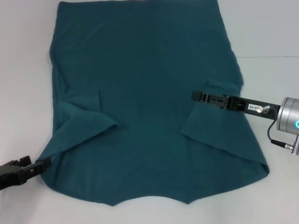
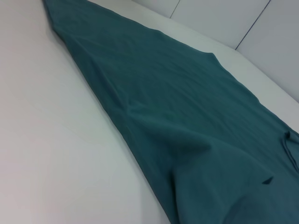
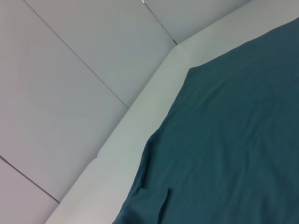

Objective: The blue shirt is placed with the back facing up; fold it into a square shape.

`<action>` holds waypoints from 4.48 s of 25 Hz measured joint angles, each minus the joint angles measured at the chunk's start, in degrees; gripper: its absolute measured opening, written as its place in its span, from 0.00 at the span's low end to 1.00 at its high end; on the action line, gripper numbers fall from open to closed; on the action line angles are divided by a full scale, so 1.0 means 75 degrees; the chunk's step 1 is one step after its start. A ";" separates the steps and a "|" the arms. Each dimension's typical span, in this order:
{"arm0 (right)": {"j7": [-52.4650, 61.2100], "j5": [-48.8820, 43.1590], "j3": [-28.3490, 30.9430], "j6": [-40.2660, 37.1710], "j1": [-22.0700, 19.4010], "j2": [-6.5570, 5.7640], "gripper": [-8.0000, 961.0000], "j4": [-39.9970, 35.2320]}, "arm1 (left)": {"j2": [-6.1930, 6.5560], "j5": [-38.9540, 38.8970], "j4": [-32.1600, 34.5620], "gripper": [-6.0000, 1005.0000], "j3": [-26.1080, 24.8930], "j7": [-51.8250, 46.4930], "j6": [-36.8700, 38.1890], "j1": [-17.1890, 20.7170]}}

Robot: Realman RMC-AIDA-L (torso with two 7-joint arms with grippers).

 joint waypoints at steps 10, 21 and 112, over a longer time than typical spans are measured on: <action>0.0056 0.0027 0.0000 0.0012 -0.0001 0.0000 0.96 -0.0001 | 0.0000 0.0329 -0.0109 0.83 0.0179 0.0005 -0.0004 -0.0168; 0.0059 0.0044 0.0043 0.0010 -0.0005 -0.0003 0.96 -0.0003 | 0.0011 0.0414 -0.0072 0.82 0.0279 0.0002 0.0060 -0.0257; 0.3478 -0.2798 -0.0008 -0.1932 -0.0612 -0.0869 0.95 -0.0359 | 0.0023 0.0153 0.0098 0.01 0.0088 -0.0441 -0.0008 -0.0628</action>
